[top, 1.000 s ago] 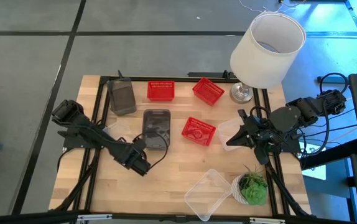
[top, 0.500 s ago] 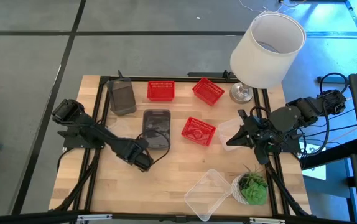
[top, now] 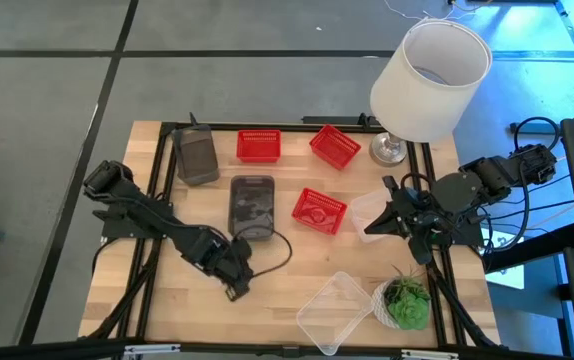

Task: Stack baskets by color
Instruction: Stack the top left transparent bin on the bottom transparent bin

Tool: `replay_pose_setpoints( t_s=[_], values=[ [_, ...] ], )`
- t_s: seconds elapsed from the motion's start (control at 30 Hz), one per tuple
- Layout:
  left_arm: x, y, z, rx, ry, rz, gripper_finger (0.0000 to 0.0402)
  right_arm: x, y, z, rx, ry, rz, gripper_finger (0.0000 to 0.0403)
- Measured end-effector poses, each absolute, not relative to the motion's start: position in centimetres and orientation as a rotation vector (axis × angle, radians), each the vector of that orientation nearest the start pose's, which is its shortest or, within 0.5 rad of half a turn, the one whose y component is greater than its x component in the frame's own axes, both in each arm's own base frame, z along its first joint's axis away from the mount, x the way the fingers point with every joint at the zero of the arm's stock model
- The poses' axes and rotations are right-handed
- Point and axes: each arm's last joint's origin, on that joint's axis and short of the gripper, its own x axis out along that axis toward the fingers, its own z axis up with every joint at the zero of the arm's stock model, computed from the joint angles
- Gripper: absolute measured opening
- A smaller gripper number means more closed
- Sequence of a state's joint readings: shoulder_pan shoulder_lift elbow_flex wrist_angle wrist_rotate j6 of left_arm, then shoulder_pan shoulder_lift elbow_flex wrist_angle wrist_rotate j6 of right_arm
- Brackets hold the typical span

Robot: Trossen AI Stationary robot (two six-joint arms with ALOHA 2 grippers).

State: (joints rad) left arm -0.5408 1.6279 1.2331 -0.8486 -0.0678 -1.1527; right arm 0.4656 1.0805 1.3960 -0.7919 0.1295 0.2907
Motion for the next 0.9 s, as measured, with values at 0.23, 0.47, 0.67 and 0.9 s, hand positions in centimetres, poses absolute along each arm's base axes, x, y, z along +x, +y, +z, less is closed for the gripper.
replay_pose_setpoints(
  t_s=[0.23, 0.47, 0.67, 0.9],
  values=[
    [27.4, -18.6, 28.1, -0.661, 1.215, 0.093, 0.0000, 17.5, 8.4, 42.2, 0.053, 0.521, 0.278, 0.0007],
    [29.0, -19.5, 32.1, -0.667, 1.018, -0.042, 0.0000, 17.0, 8.3, 41.5, 0.034, 0.615, 0.313, 0.0007],
    [30.9, -20.0, 33.4, -0.604, 0.977, -0.136, 0.0000, 16.7, 8.3, 41.0, 0.076, 0.690, 0.329, 0.0007],
    [32.6, -20.0, 34.2, -0.504, 0.930, -0.188, 0.0000, 17.2, 8.8, 39.3, 0.062, 0.875, 0.357, 0.0007]
  ],
)
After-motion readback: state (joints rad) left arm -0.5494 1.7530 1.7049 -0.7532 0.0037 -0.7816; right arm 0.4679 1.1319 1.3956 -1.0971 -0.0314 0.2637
